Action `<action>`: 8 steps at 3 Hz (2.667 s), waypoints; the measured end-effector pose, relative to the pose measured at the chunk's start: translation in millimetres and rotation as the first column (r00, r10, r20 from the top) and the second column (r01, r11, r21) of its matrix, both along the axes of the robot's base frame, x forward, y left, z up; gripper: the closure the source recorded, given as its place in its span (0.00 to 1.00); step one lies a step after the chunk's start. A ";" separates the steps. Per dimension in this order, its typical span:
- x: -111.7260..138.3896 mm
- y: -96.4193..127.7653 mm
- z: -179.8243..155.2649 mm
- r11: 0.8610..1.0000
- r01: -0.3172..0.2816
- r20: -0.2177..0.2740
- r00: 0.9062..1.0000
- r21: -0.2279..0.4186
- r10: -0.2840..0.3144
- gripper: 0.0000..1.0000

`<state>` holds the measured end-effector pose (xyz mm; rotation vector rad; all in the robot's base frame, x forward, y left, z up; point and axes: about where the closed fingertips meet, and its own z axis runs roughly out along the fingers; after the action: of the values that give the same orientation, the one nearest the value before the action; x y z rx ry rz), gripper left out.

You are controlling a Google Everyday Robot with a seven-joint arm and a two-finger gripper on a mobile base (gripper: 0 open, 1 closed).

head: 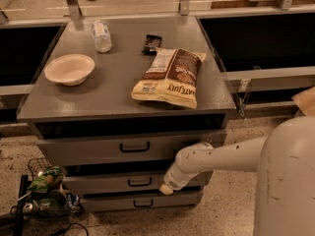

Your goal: Open middle drawer

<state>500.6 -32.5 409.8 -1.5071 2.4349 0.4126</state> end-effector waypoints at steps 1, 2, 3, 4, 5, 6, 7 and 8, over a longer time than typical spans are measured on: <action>0.0 0.0 0.0 1.000 0.000 0.000 1.000 0.000 0.000 0.96; 0.0 0.0 3.2 1.000 0.000 0.000 1.000 0.000 0.000 1.00; -0.1 0.0 8.7 1.000 0.000 0.000 1.000 0.000 0.000 1.00; -0.2 0.0 14.0 1.000 0.000 0.000 1.000 0.000 0.000 1.00; -8.3 -3.2 19.6 1.000 -0.005 0.002 1.000 0.019 0.005 1.00; -15.5 -6.3 25.4 0.999 -0.010 0.017 1.000 0.035 0.009 1.00; -15.6 -6.3 25.4 0.999 -0.010 0.017 1.000 0.036 0.009 1.00; -20.3 -8.3 25.8 0.999 -0.010 0.000 1.000 0.050 0.010 1.00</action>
Offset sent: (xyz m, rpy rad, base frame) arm 0.0000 0.0000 0.0000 0.0000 0.0000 0.0000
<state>480.3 -40.8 435.7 -1.5000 2.3997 0.4720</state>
